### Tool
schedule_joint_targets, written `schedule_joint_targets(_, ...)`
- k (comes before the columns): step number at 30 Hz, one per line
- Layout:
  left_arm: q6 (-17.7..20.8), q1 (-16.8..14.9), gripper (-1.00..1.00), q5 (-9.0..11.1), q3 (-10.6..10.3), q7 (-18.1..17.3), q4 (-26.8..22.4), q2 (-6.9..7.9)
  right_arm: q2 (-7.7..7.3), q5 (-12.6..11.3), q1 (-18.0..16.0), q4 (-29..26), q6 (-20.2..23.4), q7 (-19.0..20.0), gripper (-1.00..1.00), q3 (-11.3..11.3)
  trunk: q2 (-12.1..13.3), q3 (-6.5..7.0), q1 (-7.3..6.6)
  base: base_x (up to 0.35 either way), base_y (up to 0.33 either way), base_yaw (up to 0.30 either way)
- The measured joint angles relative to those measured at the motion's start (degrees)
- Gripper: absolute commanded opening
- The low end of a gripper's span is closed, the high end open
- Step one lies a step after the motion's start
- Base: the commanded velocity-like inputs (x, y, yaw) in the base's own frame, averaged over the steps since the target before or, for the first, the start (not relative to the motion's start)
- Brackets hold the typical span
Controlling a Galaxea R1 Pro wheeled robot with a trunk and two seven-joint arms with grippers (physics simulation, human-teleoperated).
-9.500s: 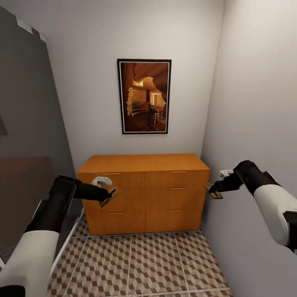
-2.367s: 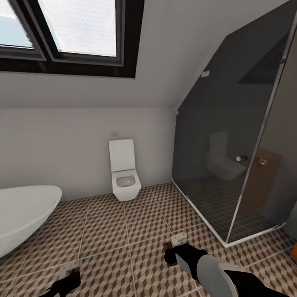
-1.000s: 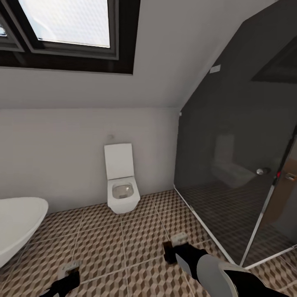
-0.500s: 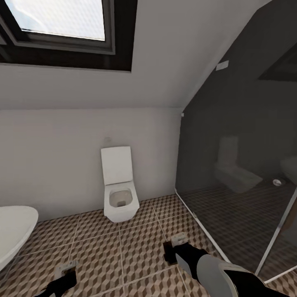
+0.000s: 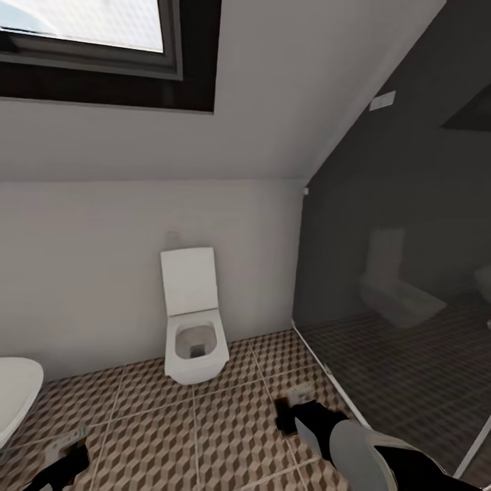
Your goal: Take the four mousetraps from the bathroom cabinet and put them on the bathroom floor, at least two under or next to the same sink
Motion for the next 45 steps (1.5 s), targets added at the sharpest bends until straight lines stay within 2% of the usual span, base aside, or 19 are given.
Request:
schedule_joint_targets(4,0.0,0.0,-1.0,0.1,0.0,0.1,0.0,0.09,-1.29,-0.1,0.0,0.0,0.0,0.0,-1.0,-0.1,0.0,0.0,0.0,0.311,0.0,0.093)
schedule_joint_targets(9,0.1,0.0,-1.0,0.2,0.0,0.3,0.0,0.04,-1.69,-0.1,0.0,0.0,0.0,-0.1,-1.0,-0.1,0.0,0.0,0.02,0.159,0.0,0.231)
schedule_joint_targets(24,0.1,0.0,-1.0,0.1,-0.1,0.4,0.0,-0.27,-1.77,0.0,0.0,0.0,0.0,-0.2,-1.0,-0.1,0.0,0.0,0.03,0.011,0.0,0.263)
schedule_joint_targets(45,0.2,0.0,-1.0,0.1,-0.1,0.6,0.0,-0.25,-1.68,0.0,0.0,0.0,0.0,-0.1,-1.0,-0.1,0.0,0.0,0.03,0.138,-0.072,0.055)
